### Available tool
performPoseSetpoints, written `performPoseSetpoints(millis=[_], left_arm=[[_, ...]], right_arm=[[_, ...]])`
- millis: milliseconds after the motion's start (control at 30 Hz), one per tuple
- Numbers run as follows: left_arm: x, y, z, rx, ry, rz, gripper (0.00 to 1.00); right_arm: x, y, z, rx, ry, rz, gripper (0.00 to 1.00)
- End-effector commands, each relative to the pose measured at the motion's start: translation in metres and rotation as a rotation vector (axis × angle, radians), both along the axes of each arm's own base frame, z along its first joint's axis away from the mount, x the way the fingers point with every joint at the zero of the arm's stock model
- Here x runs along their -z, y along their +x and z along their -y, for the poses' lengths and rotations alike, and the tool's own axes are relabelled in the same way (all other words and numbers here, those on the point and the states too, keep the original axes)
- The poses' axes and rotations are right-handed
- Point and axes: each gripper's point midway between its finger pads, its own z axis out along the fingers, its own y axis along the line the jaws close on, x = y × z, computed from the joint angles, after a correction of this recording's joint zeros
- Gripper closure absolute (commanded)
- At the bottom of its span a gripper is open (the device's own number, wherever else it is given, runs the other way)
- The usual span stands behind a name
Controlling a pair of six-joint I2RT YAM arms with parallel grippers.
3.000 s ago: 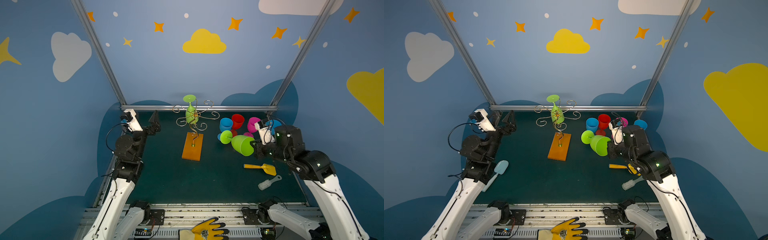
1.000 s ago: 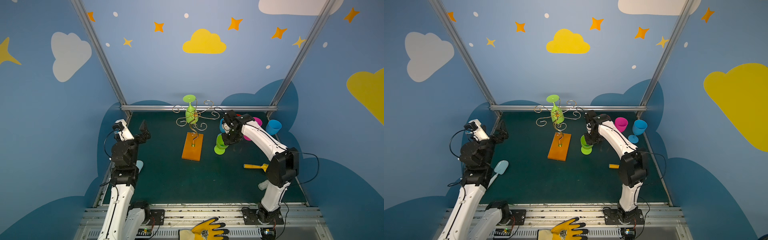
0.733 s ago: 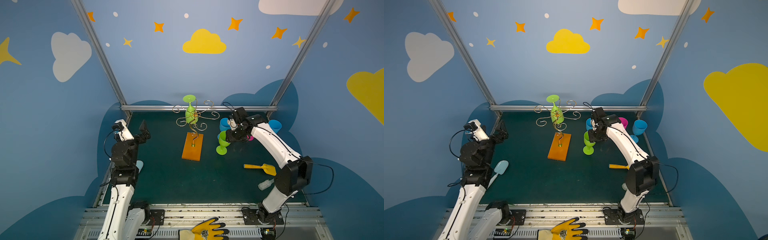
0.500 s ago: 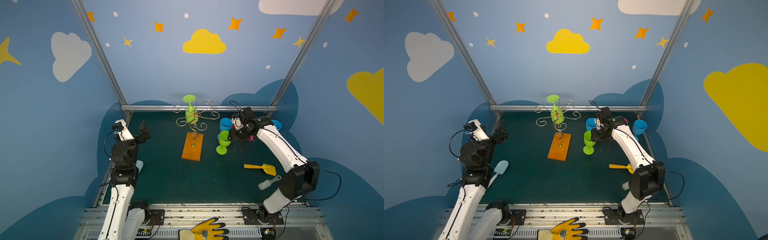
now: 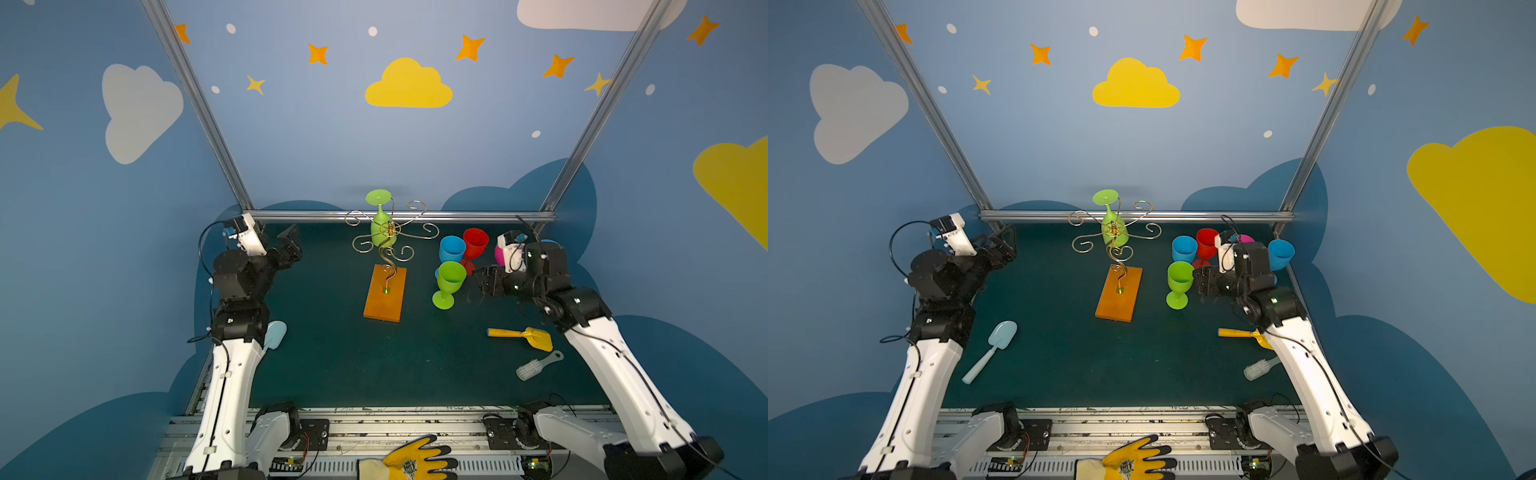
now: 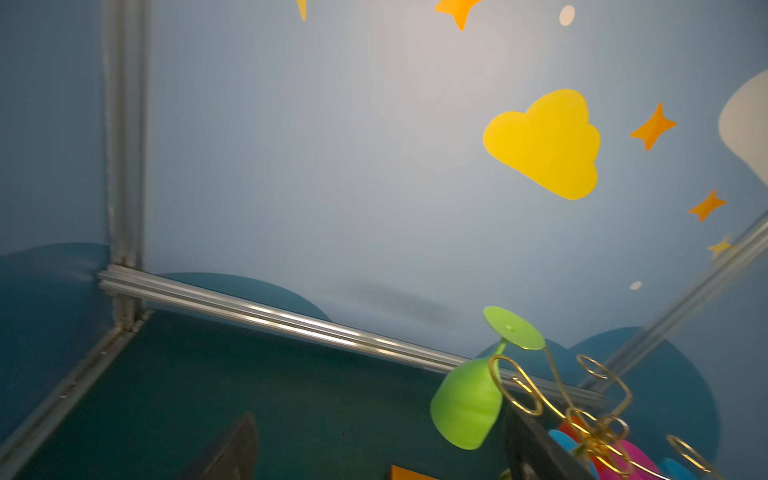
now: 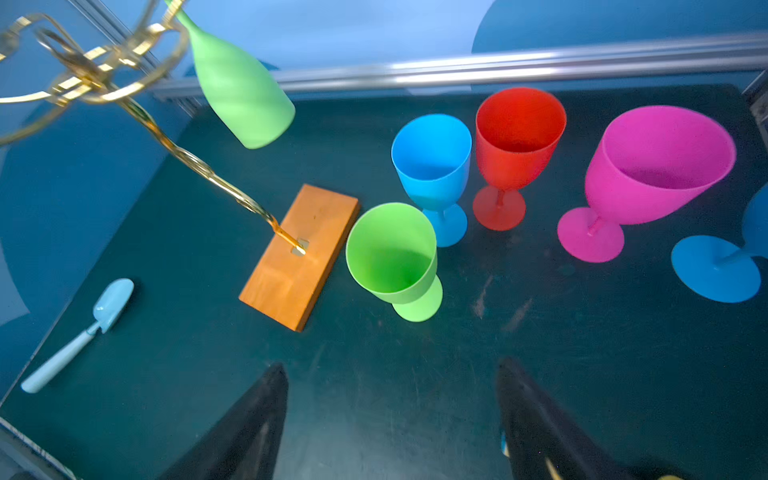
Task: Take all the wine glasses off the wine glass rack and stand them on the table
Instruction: 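Open the right gripper and lift it off the glass while the left arm rises, then reach the left gripper toward the foot of the lime-green glass on the rack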
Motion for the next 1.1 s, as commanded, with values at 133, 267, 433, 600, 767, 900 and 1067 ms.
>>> performPoseSetpoints(millis=[133,267,433,600,767,900,1067], left_arm=[[-0.007,0.036,0.037,0.352,-0.246,-0.097,0.15],[-0.008,0.063,0.052,0.505,-0.338,-0.155,0.19],[-0.006,0.095,0.073,0.600,-0.380,-0.221,0.22],[0.008,0.126,0.095,0.601,-0.320,-0.295,0.23],[0.018,0.150,0.119,0.640,-0.320,-0.338,0.26],[0.026,0.165,0.139,0.672,-0.297,-0.385,0.29],[0.033,0.179,0.156,0.696,-0.275,-0.422,0.33]], right_arm=[[-0.032,-0.002,0.005,0.001,0.017,0.165,0.18],[-0.030,-0.007,0.003,-0.014,0.031,0.165,0.18],[-0.030,-0.014,0.003,-0.026,0.037,0.174,0.18],[-0.034,-0.021,0.006,-0.023,0.031,0.187,0.18],[-0.032,-0.027,0.009,-0.019,0.030,0.181,0.18],[-0.031,-0.030,0.011,-0.015,0.029,0.183,0.18],[-0.032,-0.034,0.012,-0.012,0.029,0.186,0.18]])
